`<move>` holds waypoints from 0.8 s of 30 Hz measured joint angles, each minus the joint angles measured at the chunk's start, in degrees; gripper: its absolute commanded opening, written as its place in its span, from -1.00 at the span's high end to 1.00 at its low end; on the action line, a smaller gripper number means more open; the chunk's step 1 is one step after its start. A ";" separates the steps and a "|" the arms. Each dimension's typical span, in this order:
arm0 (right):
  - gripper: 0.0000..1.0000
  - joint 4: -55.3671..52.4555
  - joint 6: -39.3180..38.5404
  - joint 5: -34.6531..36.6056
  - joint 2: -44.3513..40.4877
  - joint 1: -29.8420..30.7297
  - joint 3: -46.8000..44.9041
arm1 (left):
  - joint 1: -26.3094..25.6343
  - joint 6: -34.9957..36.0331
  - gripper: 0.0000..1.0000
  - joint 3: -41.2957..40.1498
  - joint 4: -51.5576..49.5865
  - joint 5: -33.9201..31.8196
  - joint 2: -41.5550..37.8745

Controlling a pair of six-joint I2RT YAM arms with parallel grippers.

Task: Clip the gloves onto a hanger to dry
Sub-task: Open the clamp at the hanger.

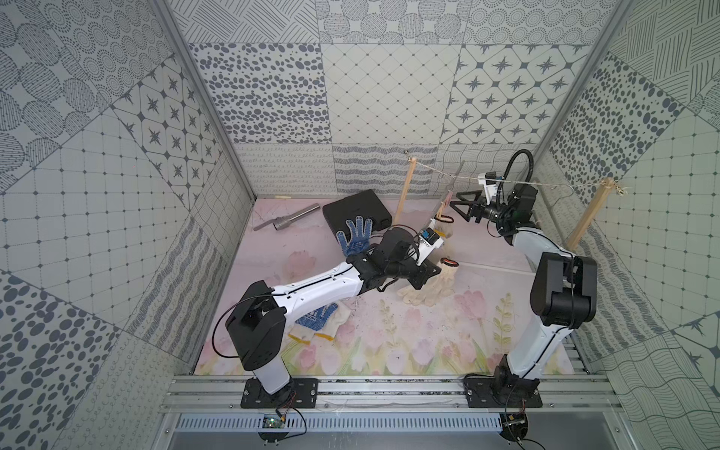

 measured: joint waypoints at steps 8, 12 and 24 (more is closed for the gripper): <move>-0.30 0.33 1.49 0.39 0.11 1.84 1.44 | 0.00 0.00 1.00 0.00 0.00 0.00 0.00; -0.20 0.48 2.86 0.59 0.72 2.03 3.13 | 0.00 0.00 1.00 0.00 0.00 0.00 0.00; -0.34 -0.61 2.43 0.85 2.03 2.05 4.13 | 0.00 0.00 1.00 0.00 0.00 0.00 0.00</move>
